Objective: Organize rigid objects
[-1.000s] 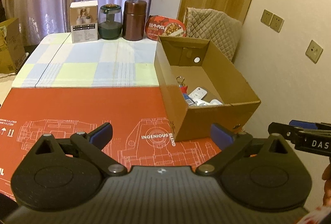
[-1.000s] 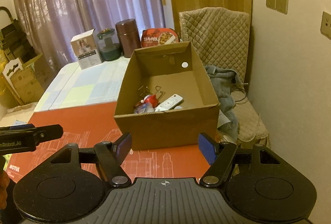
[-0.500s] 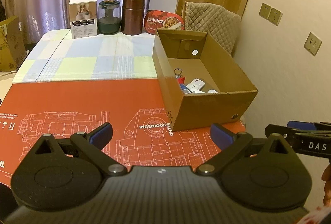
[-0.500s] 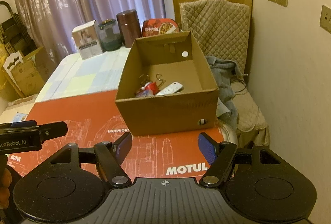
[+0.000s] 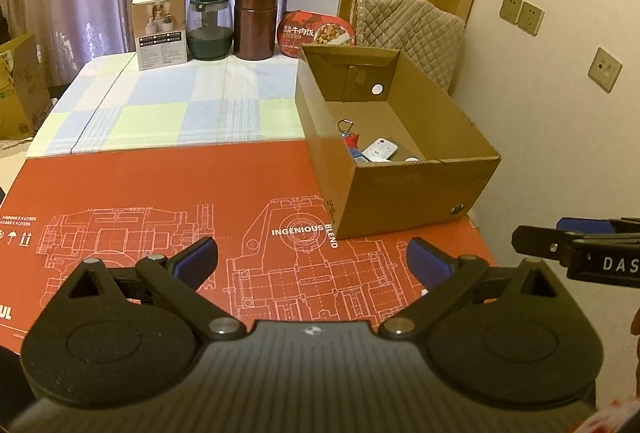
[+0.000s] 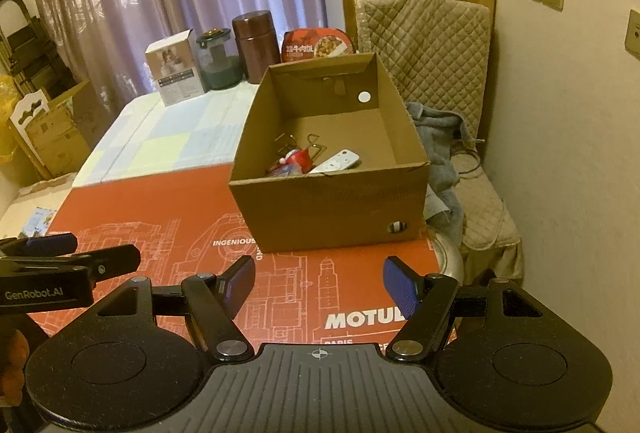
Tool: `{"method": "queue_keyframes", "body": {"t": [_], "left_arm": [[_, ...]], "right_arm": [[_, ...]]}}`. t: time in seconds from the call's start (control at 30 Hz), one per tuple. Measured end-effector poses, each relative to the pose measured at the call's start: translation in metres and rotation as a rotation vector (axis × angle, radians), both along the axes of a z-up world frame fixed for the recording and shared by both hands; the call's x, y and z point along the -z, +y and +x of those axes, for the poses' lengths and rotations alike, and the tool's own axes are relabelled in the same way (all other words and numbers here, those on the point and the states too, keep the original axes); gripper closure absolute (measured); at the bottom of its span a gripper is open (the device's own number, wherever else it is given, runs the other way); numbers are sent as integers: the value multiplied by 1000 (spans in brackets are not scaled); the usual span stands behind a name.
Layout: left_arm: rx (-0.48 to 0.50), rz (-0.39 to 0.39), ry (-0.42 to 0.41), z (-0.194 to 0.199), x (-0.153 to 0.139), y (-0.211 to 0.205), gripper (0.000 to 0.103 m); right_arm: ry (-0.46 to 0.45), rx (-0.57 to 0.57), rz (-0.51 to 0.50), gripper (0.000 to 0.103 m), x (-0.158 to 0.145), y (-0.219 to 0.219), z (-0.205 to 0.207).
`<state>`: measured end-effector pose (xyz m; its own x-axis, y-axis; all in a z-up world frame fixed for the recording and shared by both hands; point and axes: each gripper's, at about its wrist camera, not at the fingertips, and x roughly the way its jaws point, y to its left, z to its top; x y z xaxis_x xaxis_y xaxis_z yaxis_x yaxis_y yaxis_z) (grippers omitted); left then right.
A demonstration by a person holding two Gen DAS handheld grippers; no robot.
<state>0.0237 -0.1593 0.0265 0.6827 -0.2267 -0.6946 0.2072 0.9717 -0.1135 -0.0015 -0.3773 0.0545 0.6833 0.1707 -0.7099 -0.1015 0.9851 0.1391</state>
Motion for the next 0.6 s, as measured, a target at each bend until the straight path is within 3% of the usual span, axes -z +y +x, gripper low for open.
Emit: {"method": "queue_keyframes", "body": {"t": [0.6], "left_arm": [[-3, -3, 2, -2, 2, 2, 3]], "right_arm": [[3, -3, 6, 35, 2, 3, 1]]}}
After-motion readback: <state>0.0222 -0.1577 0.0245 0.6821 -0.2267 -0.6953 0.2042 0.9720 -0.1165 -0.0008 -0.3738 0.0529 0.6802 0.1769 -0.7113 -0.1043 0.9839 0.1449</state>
